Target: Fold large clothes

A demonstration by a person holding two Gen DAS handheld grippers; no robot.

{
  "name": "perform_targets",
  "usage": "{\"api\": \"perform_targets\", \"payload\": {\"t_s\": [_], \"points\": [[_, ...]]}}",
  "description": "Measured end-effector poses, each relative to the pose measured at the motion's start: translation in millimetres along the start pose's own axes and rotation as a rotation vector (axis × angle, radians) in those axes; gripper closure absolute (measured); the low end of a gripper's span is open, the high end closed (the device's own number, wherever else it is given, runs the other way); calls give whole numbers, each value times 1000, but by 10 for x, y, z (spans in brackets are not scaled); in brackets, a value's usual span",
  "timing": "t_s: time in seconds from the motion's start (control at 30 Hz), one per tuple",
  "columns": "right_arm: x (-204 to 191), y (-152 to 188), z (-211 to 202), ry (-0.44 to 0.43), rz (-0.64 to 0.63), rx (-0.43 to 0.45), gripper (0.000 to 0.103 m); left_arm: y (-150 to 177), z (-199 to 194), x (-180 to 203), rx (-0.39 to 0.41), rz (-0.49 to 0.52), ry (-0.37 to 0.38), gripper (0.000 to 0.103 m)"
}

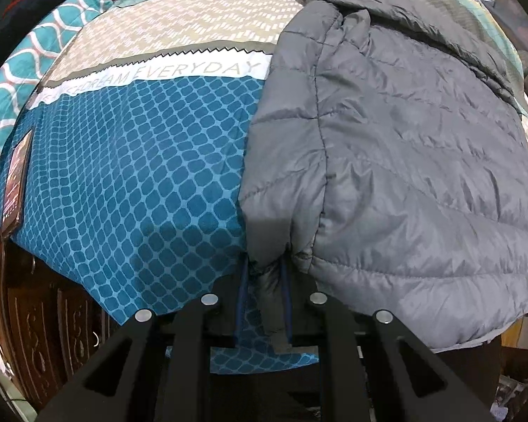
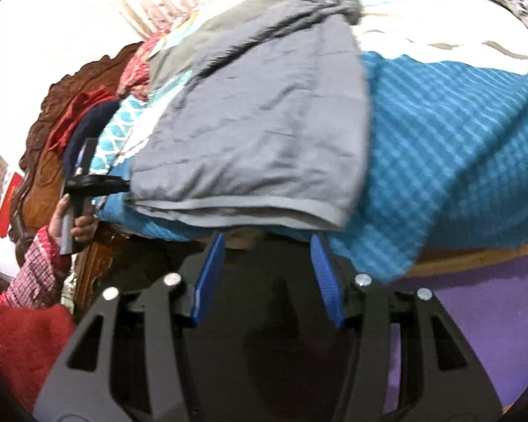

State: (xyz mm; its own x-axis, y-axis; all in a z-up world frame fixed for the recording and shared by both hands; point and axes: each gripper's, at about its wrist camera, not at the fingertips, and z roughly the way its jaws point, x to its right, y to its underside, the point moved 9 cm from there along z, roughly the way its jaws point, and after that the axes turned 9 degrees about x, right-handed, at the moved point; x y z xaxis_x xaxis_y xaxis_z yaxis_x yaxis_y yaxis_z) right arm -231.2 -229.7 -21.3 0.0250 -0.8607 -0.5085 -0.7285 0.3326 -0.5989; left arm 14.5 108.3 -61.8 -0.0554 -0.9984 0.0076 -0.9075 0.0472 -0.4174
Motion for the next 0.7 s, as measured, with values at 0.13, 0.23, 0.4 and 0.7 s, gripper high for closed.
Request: {"api": "perform_targets", "payload": {"t_s": [0.13, 0.23, 0.4, 0.7], "points": [[-224, -79, 119, -25, -44, -6, 54, -73, 21, -70, -9, 17, 7, 101], [-242, -108, 156, -44, -46, -11, 54, -60, 45, -188, -15, 14, 14, 101], [-247, -37, 174, -76, -65, -31, 54, -58, 102, -154, -33, 23, 3, 101], [-294, 77, 375, -146, -42, -70, 54, -83, 68, -35, -57, 16, -24, 101]]}}
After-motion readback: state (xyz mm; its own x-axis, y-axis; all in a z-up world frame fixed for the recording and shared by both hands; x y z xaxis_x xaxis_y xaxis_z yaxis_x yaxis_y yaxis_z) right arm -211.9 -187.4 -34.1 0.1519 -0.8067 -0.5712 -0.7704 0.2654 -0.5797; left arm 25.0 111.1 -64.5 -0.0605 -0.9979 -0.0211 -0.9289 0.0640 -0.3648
